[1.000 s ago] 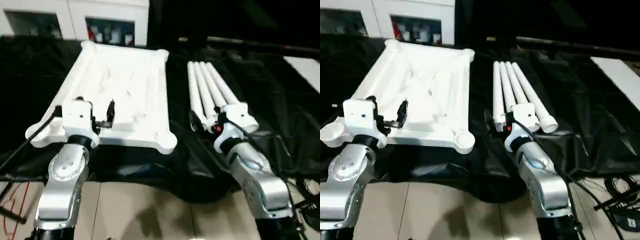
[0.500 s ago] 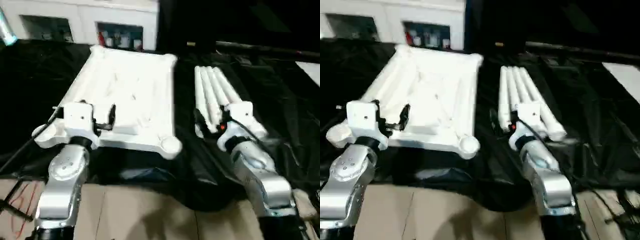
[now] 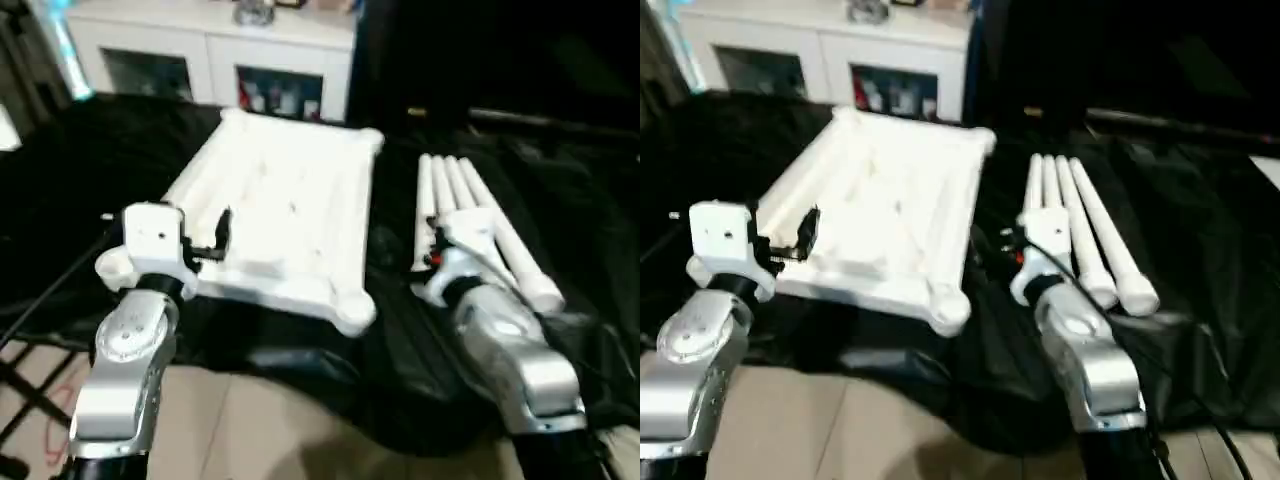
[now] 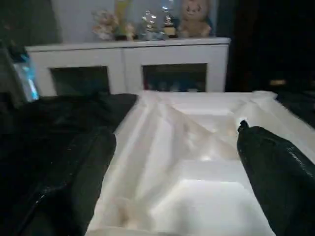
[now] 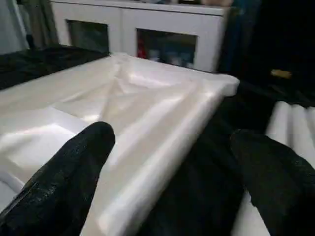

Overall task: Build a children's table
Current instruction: Move to table

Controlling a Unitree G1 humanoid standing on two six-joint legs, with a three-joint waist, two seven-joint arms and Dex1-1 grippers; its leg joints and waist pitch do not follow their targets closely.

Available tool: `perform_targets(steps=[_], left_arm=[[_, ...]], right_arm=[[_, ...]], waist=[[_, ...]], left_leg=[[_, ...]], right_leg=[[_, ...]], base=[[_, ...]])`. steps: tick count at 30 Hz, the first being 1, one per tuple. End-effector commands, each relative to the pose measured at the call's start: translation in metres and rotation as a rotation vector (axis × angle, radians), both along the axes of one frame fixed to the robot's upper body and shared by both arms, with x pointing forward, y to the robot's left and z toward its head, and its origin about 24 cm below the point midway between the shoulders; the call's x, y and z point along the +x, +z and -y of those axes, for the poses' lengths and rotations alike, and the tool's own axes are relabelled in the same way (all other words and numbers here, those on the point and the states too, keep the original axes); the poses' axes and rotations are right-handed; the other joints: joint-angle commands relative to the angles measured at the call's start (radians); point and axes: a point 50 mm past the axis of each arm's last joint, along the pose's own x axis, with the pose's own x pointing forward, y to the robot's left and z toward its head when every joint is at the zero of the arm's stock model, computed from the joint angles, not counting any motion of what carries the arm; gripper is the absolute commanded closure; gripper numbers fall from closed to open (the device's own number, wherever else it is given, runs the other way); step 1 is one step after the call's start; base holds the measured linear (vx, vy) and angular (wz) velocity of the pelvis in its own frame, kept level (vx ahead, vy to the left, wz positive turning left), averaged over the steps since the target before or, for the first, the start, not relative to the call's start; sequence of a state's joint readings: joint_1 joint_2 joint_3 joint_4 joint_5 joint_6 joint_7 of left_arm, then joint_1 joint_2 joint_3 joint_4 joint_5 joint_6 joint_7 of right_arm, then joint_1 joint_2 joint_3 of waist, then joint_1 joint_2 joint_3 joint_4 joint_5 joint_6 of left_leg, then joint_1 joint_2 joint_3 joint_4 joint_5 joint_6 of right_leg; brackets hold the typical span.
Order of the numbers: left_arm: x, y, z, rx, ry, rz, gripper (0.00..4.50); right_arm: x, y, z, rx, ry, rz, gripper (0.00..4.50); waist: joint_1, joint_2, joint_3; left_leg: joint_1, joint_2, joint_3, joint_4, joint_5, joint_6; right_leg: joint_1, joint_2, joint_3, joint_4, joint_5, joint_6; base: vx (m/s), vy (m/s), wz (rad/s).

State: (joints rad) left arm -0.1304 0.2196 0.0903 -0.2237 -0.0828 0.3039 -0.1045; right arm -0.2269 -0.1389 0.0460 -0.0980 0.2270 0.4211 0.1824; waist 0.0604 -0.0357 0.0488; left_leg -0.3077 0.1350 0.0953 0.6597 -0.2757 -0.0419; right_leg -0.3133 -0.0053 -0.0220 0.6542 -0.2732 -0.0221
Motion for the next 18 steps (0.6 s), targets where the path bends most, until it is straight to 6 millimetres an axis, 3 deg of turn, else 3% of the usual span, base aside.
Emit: perform_targets(steps=[1, 2, 3, 4, 5, 6, 7, 8, 9, 10, 11, 12, 13, 14, 15, 16, 17, 18], left_arm=[[0.002, 0.002, 0.002, 0.01, -0.015, 0.004, 0.01], [0.002, 0.002, 0.003, 0.01, -0.03, 0.002, 0.01], [0.003, 0.001, 0.005, 0.013, -0.044, 0.0, 0.01], [0.004, 0.0, 0.008, 0.017, -0.066, -0.005, 0.01], [0.004, 0.0, 0.01, 0.021, -0.076, -0.006, 0.01], [0.004, 0.0, 0.011, 0.02, -0.082, -0.005, 0.01], [0.004, 0.0, 0.011, 0.02, -0.086, -0.004, 0.01], [0.005, 0.0, 0.012, 0.017, -0.091, -0.005, 0.01], [0.005, -0.001, 0.013, 0.017, -0.097, -0.006, 0.01], [0.005, -0.001, 0.014, 0.019, -0.1, -0.005, 0.01], [0.005, -0.001, 0.015, 0.014, -0.114, -0.005, 0.01], [0.005, -0.001, 0.016, 0.01, -0.123, -0.006, 0.01], [0.005, -0.001, 0.016, 0.01, -0.123, -0.006, 0.01], [0.004, -0.002, 0.018, 0.011, -0.138, -0.008, 0.01], [0.004, -0.003, 0.021, 0.014, -0.166, -0.016, 0.01], [0.004, -0.003, 0.022, 0.025, -0.175, -0.011, 0.01], [0.004, -0.003, 0.023, 0.032, -0.179, -0.007, 0.01], [0.003, -0.003, 0.026, 0.022, -0.208, -0.005, 0.01]], right_arm=[[-0.001, -0.002, -0.002, 0.025, 0.007, -0.034, 0.1], [-0.001, -0.001, 0.0, 0.036, -0.008, -0.038, 0.1], [-0.001, -0.001, 0.001, 0.04, -0.014, -0.039, 0.1], [-0.002, -0.001, 0.003, 0.027, -0.02, -0.04, 0.1], [-0.003, -0.002, 0.005, 0.013, -0.029, -0.035, 0.1], [-0.003, -0.002, 0.006, 0.006, -0.034, -0.031, 0.1], [-0.003, -0.002, 0.007, 0.001, -0.038, -0.029, 0.1], [-0.004, -0.002, 0.008, -0.004, -0.04, -0.028, 0.1], [-0.006, -0.002, 0.011, -0.001, -0.048, -0.03, 0.1], [-0.006, -0.003, 0.011, 0.002, -0.053, -0.033, 0.1], [-0.007, -0.002, 0.013, -0.004, -0.06, -0.03, 0.1], [-0.007, -0.002, 0.014, -0.009, -0.065, -0.028, 0.1], [-0.007, -0.002, 0.014, -0.009, -0.065, -0.028, 0.1], [-0.008, -0.003, 0.015, -0.009, -0.07, -0.036, 0.1], [-0.008, -0.003, 0.016, -0.016, -0.072, -0.035, 0.1], [-0.008, -0.003, 0.017, -0.023, -0.075, -0.035, 0.1], [-0.008, -0.002, 0.017, -0.029, -0.076, -0.035, 0.1], [-0.008, -0.001, 0.017, -0.029, -0.067, -0.026, 0.1]], waist=[[-0.025, 0.022, -0.029], [-0.05, 0.042, -0.056], [-0.052, 0.039, -0.056], [-0.038, 0.035, -0.039], [-0.036, 0.026, -0.036], [-0.033, 0.012, -0.038], [-0.039, -0.013, -0.035], [-0.009, -0.033, -0.037], [0.066, -0.03, -0.051], [0.055, -0.04, -0.054], [0.057, -0.036, -0.055], [0.033, -0.003, -0.061], [0.033, -0.003, -0.061], [0.01, 0.03, -0.056], [-0.012, 0.079, -0.052], [-0.058, 0.076, -0.069], [-0.052, 0.072, -0.067], [-0.065, 0.062, -0.065]], left_leg=[[-0.003, 0.084, -0.024, -0.134, -0.121, 0.048], [0.099, 0.139, -0.08, -0.152, -0.194, 0.094], [0.172, 0.217, -0.054, -0.163, -0.223, 0.027], [0.129, 0.224, 0.005, -0.194, -0.248, -0.024], [0.12, 0.215, 0.04, -0.202, -0.272, -0.034], [0.133, 0.174, 0.106, -0.191, -0.321, -0.051], [0.129, 0.128, 0.136, -0.162, -0.365, -0.052], [0.09, 0.007, 0.169, -0.046, -0.398, -0.05], [-0.019, 0.009, 0.058, 0.068, -0.162, -0.012], [-0.065, 0.001, 0.031, 0.092, -0.111, -0.034], [-0.094, -0.002, 0.008, 0.101, -0.061, -0.062], [-0.109, 0.023, -0.036, 0.056, 0.096, -0.048], [-0.109, 0.023, -0.036, 0.056, 0.096, -0.048], [-0.097, 0.024, -0.024, -0.048, 0.175, 0.003], [-0.036, 0.085, -0.055, -0.12, 0.062, 0.042], [0.042, 0.184, -0.148, -0.153, -0.045, 0.175], [0.063, 0.187, -0.145, -0.139, -0.086, 0.227], [0.053, 0.154, -0.133, -0.123, 0.041, 0.376]], right_leg=[[0.02, -0.075, 0.03, -0.104, -0.318, -0.198], [-0.043, -0.063, -0.014, -0.029, -0.169, -0.193], [-0.113, -0.08, -0.024, 0.035, -0.089, -0.117], [-0.116, -0.091, -0.046, 0.056, -0.022, -0.054], [-0.115, -0.096, -0.054, 0.051, 0.007, -0.052], [-0.119, -0.105, -0.055, 0.013, 0.03, -0.098], [-0.106, -0.101, -0.034, -0.027, -0.012, -0.134], [-0.039, -0.102, 0.099, -0.121, -0.286, -0.238], [0.099, -0.228, 0.256, -0.169, -0.35, -0.4], [0.125, -0.201, 0.263, -0.144, -0.252, -0.424], [0.137, -0.181, 0.255, -0.128, -0.144, -0.439], [0.083, -0.171, 0.14, -0.115, 0.084, -0.409], [0.083, -0.171, 0.14, -0.115, 0.084, -0.409], [0.055, -0.088, 0.07, -0.115, 0.005, -0.316], [0.007, -0.028, 0.002, -0.074, -0.114, -0.187], [-0.052, -0.038, -0.023, 0.035, -0.15, -0.089], [-0.081, -0.053, -0.021, 0.049, -0.131, -0.061], [-0.111, -0.064, -0.023, 0.067, -0.042, 0.018]], base=[[0.059, 0.048, 0.08], [0.121, 0.064, 0.09], [0.14, 0.04, -0.02], [0.14, 0.04, -0.02], [0.095, 0.02, -0.4], [0.108, -0.029, -0.53], [0.108, -0.029, -0.53], [0.186, -0.035, -0.56], [0.19, -0.027, -0.47], [0.19, -0.027, -0.47], [0.155, -0.027, -0.46], [0.139, -0.003, -0.31], [0.139, -0.003, -0.31], [0.128, 0.018, -0.02], [0.133, 0.07, -0.09], [0.133, 0.07, -0.09], [0.146, 0.053, 0.01], [0.132, 0.007, 0.12]])
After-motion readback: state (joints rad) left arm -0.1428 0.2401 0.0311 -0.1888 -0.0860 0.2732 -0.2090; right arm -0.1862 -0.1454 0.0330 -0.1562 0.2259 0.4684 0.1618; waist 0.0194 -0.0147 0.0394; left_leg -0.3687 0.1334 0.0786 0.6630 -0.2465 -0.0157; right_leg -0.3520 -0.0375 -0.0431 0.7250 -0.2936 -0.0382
